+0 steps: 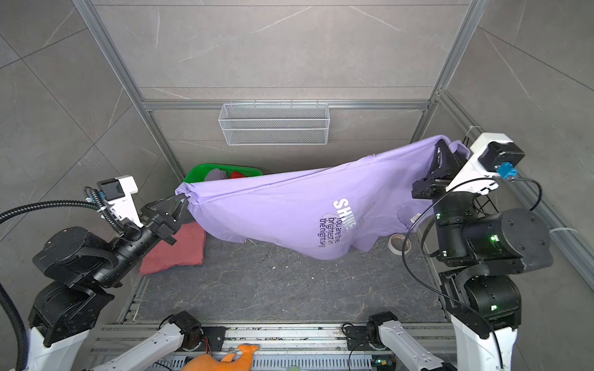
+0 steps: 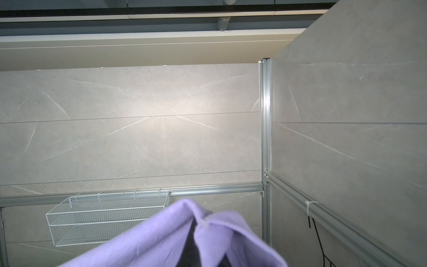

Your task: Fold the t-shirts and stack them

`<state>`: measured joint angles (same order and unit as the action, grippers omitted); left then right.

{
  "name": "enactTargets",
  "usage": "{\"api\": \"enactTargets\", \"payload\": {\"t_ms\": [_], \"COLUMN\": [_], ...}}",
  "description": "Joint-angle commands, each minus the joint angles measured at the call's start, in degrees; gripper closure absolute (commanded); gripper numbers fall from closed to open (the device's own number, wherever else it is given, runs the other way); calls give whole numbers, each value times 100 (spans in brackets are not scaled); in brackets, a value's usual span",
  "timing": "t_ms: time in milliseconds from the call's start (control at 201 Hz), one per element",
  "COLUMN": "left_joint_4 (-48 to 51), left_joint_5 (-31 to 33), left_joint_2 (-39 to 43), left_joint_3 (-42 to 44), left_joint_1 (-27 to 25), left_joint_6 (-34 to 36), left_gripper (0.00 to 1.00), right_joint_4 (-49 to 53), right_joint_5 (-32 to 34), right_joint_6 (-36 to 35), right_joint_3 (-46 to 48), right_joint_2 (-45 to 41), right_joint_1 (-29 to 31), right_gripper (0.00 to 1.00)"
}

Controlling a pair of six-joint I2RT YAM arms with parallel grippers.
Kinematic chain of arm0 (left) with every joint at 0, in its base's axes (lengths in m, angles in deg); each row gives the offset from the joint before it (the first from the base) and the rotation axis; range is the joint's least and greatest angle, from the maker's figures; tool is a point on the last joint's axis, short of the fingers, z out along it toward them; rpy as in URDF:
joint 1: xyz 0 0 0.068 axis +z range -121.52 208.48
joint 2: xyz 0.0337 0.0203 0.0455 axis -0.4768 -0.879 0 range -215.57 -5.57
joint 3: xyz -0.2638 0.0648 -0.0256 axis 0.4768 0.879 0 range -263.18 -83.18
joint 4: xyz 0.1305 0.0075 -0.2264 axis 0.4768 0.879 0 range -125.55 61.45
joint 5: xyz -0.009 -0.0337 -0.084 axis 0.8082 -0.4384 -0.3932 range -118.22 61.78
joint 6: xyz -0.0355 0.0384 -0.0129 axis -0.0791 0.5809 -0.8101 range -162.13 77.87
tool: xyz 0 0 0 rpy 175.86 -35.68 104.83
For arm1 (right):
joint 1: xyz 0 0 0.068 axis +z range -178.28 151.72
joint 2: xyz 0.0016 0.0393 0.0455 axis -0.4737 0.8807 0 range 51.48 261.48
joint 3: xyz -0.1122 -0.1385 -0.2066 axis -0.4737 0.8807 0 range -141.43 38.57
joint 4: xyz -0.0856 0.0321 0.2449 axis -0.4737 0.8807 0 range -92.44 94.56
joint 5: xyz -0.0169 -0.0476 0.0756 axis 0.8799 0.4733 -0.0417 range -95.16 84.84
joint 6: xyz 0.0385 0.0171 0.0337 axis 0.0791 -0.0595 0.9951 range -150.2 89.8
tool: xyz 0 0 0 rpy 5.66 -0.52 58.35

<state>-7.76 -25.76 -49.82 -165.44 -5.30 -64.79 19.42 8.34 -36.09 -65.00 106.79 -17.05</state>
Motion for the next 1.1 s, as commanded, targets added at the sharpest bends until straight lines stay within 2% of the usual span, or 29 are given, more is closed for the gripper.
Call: {"api": "enactTargets", "payload": {"t_ms": [0, 100, 229, 269, 304, 324, 363, 408, 453, 513, 707, 926, 1095], "left_joint_4": [-394, -872, -1202, -1263, -1182, -1100, -974, -739, -624, -574, -408, -204, -260], "left_joint_5": [266, 400, 919, 1010, 1102, 1156, 1217, 1264, 1299, 1387, 1395, 485, 285], "left_joint_2": [-476, -1098, -2102, -2459, -2796, -2987, -3358, -3703, -3946, -4084, -4228, -4864, -5252], "left_joint_3": [338, 693, 935, 929, 836, 760, 585, 358, 206, 140, 55, -41, 219], "left_joint_1": [3, 3, 15, 28, 68, 106, 192, 306, 400, 500, 557, 544, 455], "left_joint_6": [-403, -759, -1166, -1238, -1319, -1369, -1382, -1472, -1479, -1528, -1430, -1216, -1296], "left_gripper": [100, 100, 100, 100, 100, 92, 70, 48, 36, 30, 28, 28, 28], "right_joint_4": [344, 246, -9, -54, -76, -73, -29, 105, 290, 371, 615, 375, 70], "right_joint_5": [-34, 189, 209, 224, 230, 258, 357, 413, 416, 394, 359, -914, -1690], "right_joint_6": [-316, -339, -316, -272, -202, -161, -31, 135, 260, 347, 619, 1566, 2300], "right_joint_3": [-3, 238, 710, 801, 825, 810, 721, 550, 381, 323, 484, 1305, 1931], "right_joint_2": [813, 1360, 2131, 2457, 2807, 2953, 3302, 3605, 3810, 3867, 3651, 3216, 3351], "right_joint_1": [-30, -33, -64, -113, -187, -225, -311, -409, -460, -479, -490, -490, -489], "right_gripper": [93, 92, 91, 88, 77, 75, 69, 49, 43, 42, 41, 41, 40]}}
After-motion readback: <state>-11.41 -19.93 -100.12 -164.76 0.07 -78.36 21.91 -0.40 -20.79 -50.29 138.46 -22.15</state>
